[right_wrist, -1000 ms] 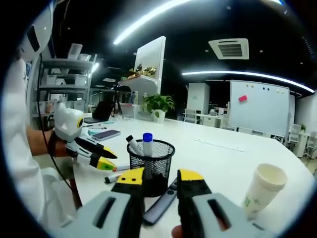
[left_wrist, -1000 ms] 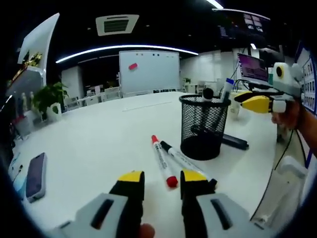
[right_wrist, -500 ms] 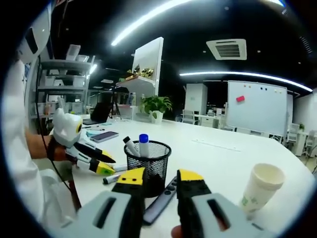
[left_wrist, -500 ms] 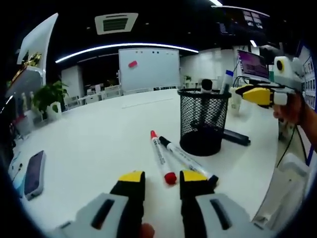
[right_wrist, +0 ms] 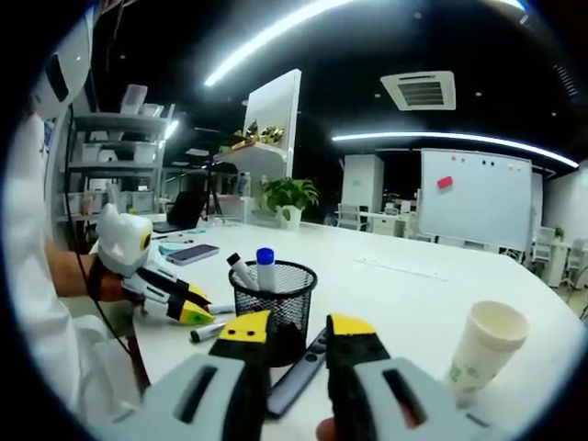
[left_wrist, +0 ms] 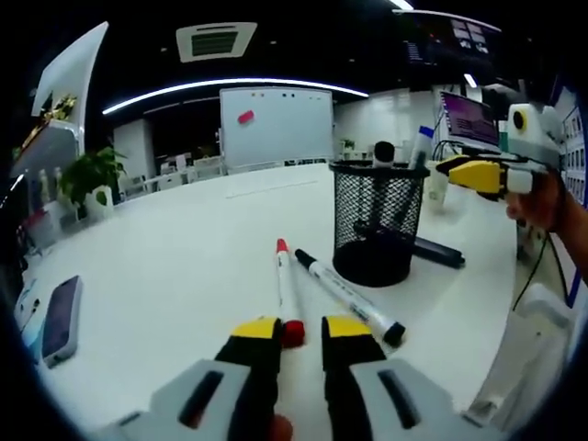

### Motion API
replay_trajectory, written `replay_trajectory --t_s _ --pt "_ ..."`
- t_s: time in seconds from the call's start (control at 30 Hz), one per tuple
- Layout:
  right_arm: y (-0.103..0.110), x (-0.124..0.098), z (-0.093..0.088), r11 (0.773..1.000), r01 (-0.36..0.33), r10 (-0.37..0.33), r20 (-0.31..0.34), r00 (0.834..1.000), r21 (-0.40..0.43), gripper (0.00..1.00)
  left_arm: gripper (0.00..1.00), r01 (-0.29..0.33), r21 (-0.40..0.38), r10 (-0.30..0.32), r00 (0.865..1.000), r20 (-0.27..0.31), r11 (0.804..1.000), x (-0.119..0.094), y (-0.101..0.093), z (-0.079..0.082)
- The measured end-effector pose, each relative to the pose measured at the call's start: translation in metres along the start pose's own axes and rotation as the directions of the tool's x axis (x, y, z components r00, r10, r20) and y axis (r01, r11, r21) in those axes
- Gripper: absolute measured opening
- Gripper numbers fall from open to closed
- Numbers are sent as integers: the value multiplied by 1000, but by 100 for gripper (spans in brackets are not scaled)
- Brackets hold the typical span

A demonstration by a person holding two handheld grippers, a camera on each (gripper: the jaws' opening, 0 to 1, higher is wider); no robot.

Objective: Place the scattered laser pointers and whiteboard markers into the pen holder and stack the scattered paper cups together

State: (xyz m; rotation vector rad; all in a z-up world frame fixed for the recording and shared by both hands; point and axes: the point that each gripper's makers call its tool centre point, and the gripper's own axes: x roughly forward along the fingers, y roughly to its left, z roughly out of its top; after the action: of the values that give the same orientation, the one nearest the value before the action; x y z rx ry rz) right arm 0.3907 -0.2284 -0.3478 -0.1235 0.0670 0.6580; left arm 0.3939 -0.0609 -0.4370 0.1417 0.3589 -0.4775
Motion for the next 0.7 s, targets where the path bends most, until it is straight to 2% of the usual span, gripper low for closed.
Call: replay_trajectory --t_s 0.3,0.7 --pt "-1 -3 7 1000 12 -12 24 1000 -8 21 12 -20 5 20 1000 5 1000 1 3 0" --pt "-5 -3 11 1000 23 -23 38 999 -15 21 12 -23 15 23 1000 9 1000 1 4 0"
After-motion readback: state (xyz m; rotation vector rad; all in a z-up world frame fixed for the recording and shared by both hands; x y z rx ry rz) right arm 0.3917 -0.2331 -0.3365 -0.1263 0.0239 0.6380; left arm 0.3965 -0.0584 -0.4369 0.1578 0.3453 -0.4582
